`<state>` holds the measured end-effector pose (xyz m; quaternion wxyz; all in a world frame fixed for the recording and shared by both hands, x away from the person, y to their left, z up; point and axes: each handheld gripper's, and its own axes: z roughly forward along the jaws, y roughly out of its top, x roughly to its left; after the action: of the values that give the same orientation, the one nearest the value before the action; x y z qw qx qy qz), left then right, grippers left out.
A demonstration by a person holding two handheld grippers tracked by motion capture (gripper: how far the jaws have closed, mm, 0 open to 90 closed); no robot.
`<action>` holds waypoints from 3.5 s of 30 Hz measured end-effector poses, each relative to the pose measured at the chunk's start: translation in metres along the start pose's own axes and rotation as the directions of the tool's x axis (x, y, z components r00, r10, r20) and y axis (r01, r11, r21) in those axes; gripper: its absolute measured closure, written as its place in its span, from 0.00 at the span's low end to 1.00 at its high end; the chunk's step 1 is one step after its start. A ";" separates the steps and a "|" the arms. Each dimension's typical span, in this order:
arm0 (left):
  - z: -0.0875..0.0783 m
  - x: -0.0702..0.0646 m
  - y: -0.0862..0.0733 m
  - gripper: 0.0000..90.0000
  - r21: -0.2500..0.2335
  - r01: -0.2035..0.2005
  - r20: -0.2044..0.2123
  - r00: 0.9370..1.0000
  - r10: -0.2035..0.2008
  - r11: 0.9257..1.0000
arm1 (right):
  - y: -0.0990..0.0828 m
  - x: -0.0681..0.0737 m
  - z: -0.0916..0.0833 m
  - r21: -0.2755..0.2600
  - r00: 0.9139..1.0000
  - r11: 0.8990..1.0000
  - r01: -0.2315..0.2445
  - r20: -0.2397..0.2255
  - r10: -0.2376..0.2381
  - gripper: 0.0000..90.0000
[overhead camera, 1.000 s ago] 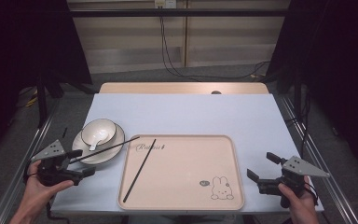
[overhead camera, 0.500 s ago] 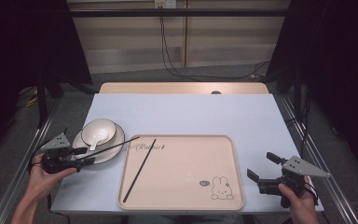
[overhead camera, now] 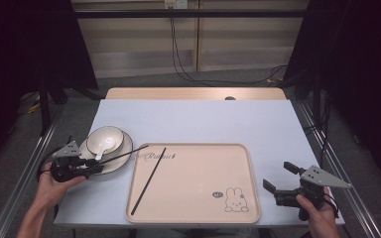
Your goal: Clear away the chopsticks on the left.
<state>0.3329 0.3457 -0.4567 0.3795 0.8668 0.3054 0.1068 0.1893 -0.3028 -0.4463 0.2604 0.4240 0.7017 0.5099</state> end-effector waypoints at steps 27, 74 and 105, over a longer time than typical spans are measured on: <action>0.003 -0.006 0.007 0.95 0.051 -0.019 0.072 0.997 0.016 0.999 | 0.000 0.000 0.000 0.002 1.000 1.000 -0.008 -0.002 0.008 0.02; -0.041 -0.049 0.009 0.95 -0.072 0.209 0.139 0.970 -0.197 0.975 | 0.001 0.001 -0.001 -0.036 1.000 0.999 -0.028 -0.002 0.028 0.02; -0.014 -0.134 0.046 0.95 -0.137 0.311 0.097 0.949 -0.300 0.940 | 0.001 0.001 0.000 -0.033 1.000 0.999 -0.023 -0.001 0.023 0.02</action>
<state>0.2417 0.2481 -0.4071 0.4671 0.7810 0.4128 0.0371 0.1891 -0.3016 -0.4453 0.2613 0.4276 0.6882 0.5247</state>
